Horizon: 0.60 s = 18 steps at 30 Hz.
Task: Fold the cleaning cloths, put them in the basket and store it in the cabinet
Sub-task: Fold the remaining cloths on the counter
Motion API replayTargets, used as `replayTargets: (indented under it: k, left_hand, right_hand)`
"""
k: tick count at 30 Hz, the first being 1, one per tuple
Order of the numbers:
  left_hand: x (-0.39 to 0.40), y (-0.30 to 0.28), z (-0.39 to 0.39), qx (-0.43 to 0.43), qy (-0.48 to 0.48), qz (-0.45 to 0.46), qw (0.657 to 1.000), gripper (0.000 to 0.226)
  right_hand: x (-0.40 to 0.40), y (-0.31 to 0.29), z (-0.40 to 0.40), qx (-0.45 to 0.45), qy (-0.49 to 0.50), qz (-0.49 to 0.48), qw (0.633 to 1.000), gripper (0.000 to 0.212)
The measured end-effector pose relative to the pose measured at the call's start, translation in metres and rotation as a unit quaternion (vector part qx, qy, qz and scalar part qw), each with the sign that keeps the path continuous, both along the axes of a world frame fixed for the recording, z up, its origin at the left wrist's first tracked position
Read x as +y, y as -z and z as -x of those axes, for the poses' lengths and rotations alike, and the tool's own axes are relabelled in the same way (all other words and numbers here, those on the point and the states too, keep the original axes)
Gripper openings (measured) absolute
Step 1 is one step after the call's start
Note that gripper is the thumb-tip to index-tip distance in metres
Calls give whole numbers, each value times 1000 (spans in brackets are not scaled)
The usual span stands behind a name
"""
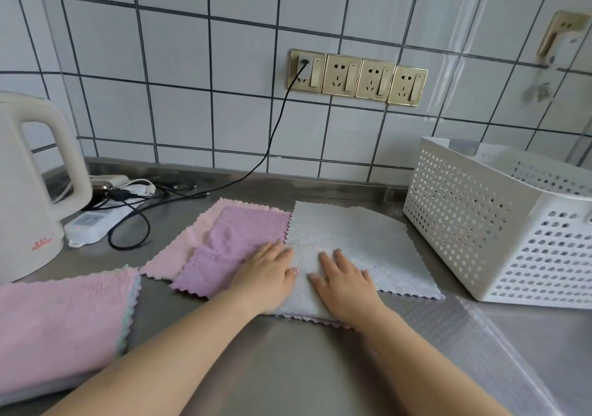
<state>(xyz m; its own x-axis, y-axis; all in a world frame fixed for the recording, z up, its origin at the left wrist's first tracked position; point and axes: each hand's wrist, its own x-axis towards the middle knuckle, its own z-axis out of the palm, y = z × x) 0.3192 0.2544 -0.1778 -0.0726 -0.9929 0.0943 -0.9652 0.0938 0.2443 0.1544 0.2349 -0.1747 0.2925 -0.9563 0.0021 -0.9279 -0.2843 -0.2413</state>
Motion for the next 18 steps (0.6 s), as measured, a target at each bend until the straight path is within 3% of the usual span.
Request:
replayTargets:
  k: [3,7,10,14,16,18]
  left_hand:
    - [11,-4,-17,48,-61,31,996,59]
    - [21,-11,-37,163,-97,12,982,37]
    - [17,-15,-35,216,-98,-33,971,40]
    - [11,-17,-29,296,-88,-20,951,40]
    - [12,-17,-29,351,-81,-9,933,41]
    - [19,-21,-29,458,-82,-18,885,45]
  right_hand:
    - [3,-10,11,-80,41,4,996,66]
    - [2,-22,24,-152,64,-52,985,60]
    - [1,-27,21,-185,72,-84,976,61]
    - [3,-27,17,-254,77,-81,961,71]
    - [7,-29,16,-299,75,-69,949,69]
    - [13,-33,14,-372,74,-75,922,58]
